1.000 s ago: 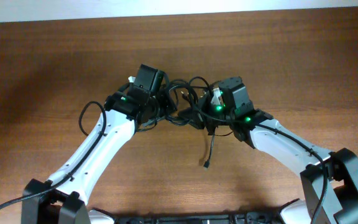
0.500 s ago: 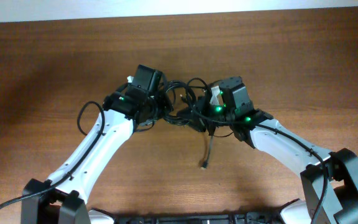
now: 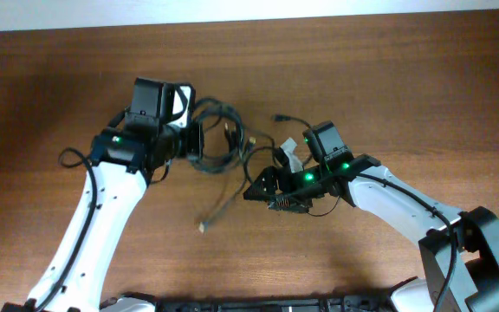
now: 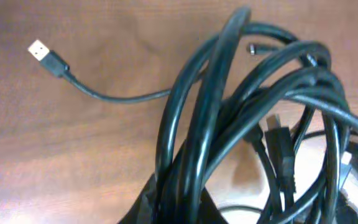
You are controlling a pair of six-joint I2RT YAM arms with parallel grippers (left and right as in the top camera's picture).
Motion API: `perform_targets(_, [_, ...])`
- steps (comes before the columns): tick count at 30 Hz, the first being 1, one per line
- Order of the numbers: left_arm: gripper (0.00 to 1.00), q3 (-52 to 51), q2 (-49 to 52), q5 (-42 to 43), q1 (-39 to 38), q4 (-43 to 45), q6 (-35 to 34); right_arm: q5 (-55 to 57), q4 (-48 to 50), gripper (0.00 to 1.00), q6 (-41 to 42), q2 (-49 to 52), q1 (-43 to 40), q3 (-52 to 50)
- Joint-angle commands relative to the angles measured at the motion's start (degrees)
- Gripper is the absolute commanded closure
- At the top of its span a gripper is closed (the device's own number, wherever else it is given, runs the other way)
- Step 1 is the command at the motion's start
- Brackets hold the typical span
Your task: Untangle cables
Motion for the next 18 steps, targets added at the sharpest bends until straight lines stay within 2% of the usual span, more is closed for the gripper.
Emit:
perform_targets(1, [1.00,0.6,-0.3,-3.9,0.0,-4.8,4.1,-2.5,0.5,0.01,-9.0,-0.7,-1.9,0.2])
perform_targets(5, [1.00,0.6,-0.3,-4.6,0.0,-7.8,4.1,-2.7,2.1,0.01,-14.4,-2.9,-4.5,0.2])
perform_targets(9, [1.00,0.6,-0.3,-4.5,0.0,-8.1,4.0,-7.9,9.9,0.01,-14.4,-4.9,-6.1,0.2])
perform_targets(12, [1.00,0.6,-0.3,-1.8,0.0,-8.1,3.4,-7.0,17.8,0.01,-14.5,-5.8,-6.2,0.2])
perform_targets(14, [1.00,0.6,-0.3,-0.8,0.0,-8.1,3.5,-2.3,22.3,0.01,-14.5,-5.7,-6.2,0.1])
perform_targets(18, [1.00,0.6,-0.3,2.1,0.0,-7.4,3.9,11.2,23.3,0.02,-18.0,-5.7,-6.1,0.1])
